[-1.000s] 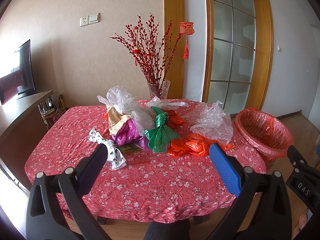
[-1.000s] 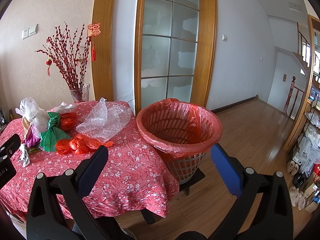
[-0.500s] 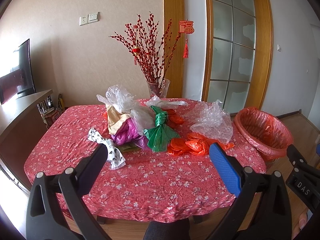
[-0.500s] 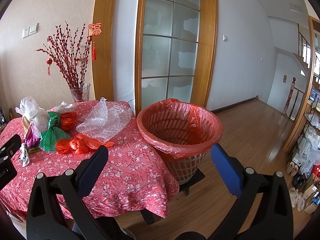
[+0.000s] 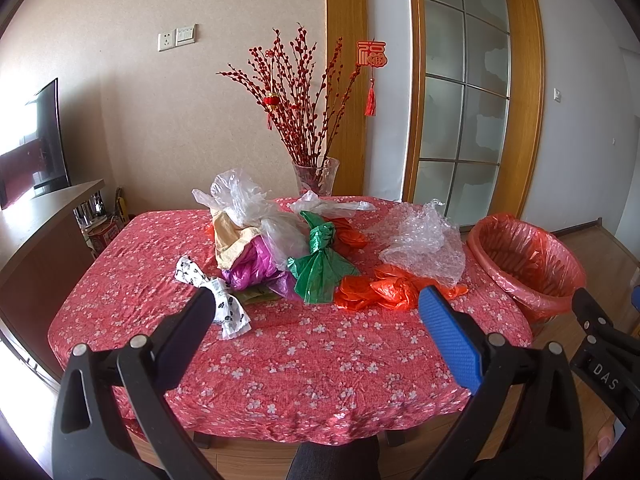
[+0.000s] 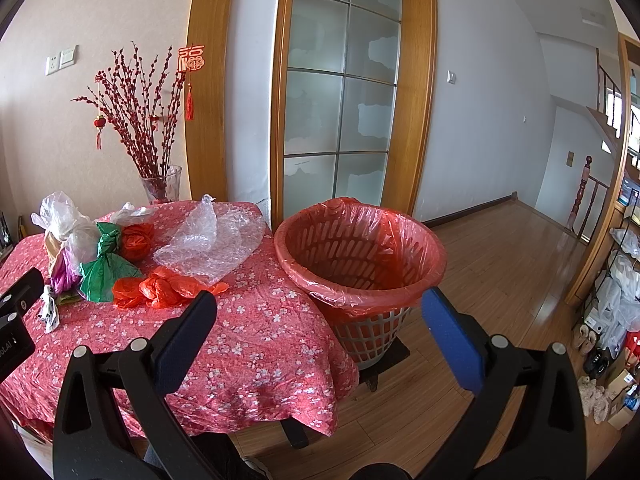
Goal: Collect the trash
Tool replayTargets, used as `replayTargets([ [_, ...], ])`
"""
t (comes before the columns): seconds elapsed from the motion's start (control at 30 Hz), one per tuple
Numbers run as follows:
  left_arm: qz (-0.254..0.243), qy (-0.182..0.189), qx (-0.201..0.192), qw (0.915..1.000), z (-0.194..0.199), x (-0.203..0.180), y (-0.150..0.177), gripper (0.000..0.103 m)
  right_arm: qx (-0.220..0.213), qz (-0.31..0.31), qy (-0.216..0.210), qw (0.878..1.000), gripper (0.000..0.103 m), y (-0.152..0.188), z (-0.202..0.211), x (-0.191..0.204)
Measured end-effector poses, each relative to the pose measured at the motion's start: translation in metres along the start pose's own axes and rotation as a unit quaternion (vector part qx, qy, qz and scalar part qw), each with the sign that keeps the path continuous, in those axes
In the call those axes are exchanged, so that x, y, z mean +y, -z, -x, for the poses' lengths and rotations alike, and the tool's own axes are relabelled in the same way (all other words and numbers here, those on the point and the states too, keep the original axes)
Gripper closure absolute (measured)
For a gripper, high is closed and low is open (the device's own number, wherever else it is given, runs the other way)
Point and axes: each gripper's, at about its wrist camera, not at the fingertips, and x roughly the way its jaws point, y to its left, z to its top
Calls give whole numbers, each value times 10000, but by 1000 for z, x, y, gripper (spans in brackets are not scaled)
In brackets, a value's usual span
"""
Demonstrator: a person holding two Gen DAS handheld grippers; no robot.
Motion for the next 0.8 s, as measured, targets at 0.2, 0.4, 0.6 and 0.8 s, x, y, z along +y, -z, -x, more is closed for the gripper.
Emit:
replayTargets([
  [0.2, -5, -4, 9, 10000, 3, -5, 5, 4, 1, 5, 2, 10000, 2, 0, -1, 2],
  [0.4, 3, 2, 3, 10000, 0, -1, 1, 4, -6, 2, 6, 10000, 2, 0, -1, 1],
  [0.6, 5, 5, 18, 10000, 0, 0, 1, 4, -3, 11, 2, 10000, 2, 0, -1, 1],
  [0.8, 12, 0, 29, 10000, 3, -4, 6, 4, -2, 11, 3, 10000, 2, 0, -1, 1],
])
